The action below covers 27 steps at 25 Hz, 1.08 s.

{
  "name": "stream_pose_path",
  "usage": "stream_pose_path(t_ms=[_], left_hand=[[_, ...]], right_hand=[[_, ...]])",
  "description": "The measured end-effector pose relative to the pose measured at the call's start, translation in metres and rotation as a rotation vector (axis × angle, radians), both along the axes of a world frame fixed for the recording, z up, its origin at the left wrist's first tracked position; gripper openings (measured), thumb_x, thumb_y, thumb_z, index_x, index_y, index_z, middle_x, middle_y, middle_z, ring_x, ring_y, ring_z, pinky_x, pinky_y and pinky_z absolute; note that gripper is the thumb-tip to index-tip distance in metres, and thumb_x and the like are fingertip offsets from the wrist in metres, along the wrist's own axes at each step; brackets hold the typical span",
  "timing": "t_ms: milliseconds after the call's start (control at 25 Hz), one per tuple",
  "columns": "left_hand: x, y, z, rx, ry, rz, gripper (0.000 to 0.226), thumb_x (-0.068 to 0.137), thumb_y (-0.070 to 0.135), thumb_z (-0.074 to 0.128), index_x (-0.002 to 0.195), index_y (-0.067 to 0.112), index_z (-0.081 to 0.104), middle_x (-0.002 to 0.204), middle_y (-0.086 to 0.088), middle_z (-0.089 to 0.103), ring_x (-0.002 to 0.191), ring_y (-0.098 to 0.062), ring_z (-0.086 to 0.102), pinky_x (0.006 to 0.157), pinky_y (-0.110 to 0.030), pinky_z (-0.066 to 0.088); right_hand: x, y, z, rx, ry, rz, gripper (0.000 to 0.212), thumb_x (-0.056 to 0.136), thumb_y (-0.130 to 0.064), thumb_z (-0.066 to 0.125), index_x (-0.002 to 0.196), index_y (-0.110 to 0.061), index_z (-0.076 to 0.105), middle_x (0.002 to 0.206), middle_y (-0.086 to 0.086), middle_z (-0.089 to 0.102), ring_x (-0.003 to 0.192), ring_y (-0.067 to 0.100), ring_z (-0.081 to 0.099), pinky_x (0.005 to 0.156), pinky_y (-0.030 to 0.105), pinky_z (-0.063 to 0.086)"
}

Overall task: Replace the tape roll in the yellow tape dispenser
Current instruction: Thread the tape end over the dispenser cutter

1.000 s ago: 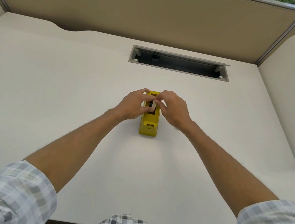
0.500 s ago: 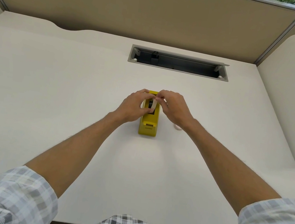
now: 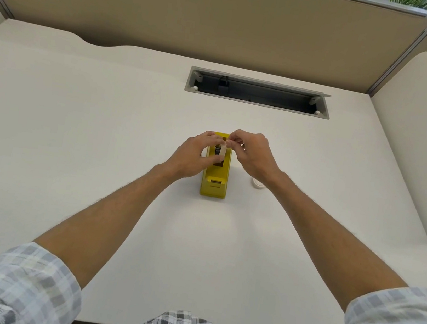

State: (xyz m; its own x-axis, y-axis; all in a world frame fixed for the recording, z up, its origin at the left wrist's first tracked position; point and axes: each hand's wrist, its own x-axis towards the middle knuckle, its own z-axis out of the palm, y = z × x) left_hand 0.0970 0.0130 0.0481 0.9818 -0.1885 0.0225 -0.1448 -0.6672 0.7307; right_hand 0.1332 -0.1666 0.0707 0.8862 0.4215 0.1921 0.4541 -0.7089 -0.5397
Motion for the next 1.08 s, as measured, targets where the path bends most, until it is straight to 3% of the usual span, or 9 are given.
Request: stream_pose_path(t_ms=[200,520,800,1080], left_hand=[[0.0,-0.001,0.002,0.014,0.006,0.002,0.047,0.091,0.029,0.065,0.136,0.022,0.053,0.144,-0.001,0.049,0.129,-0.025,0.05,0.106,-0.045,0.043],[0.001,0.0,0.003,0.062,0.02,-0.008,0.047,0.084,0.022,0.074,0.129,0.026,0.06,0.143,-0.002,0.049,0.125,-0.026,0.051,0.104,-0.044,0.045],[0.0,-0.001,0.002,0.031,0.002,0.008,0.048,0.083,0.019,0.075,0.128,0.022,0.06,0.142,-0.002,0.051,0.125,-0.025,0.051,0.105,-0.042,0.045],[-0.004,0.001,-0.008,0.015,-0.034,0.019,0.061,0.088,0.026,0.069,0.142,0.023,0.043,0.144,0.002,0.048,0.13,-0.02,0.046,0.108,-0.042,0.042]], right_hand=[[-0.003,0.0,0.002,-0.095,-0.08,0.016,0.019,0.098,-0.025,0.054,0.104,-0.012,0.067,0.094,0.005,0.074,0.082,0.021,0.065,0.072,0.033,0.053],[-0.006,0.001,0.005,-0.223,-0.234,0.002,0.019,0.099,-0.027,0.053,0.102,-0.014,0.066,0.092,0.004,0.072,0.078,0.018,0.063,0.064,0.034,0.056],[-0.013,0.002,0.007,-0.185,-0.287,-0.041,0.019,0.099,-0.025,0.053,0.103,-0.013,0.067,0.095,0.003,0.072,0.084,0.02,0.064,0.064,0.032,0.05],[-0.033,0.001,0.005,-0.165,-0.328,-0.045,0.015,0.096,-0.024,0.057,0.097,-0.015,0.069,0.09,0.0,0.072,0.082,0.019,0.063,0.057,0.029,0.045]])
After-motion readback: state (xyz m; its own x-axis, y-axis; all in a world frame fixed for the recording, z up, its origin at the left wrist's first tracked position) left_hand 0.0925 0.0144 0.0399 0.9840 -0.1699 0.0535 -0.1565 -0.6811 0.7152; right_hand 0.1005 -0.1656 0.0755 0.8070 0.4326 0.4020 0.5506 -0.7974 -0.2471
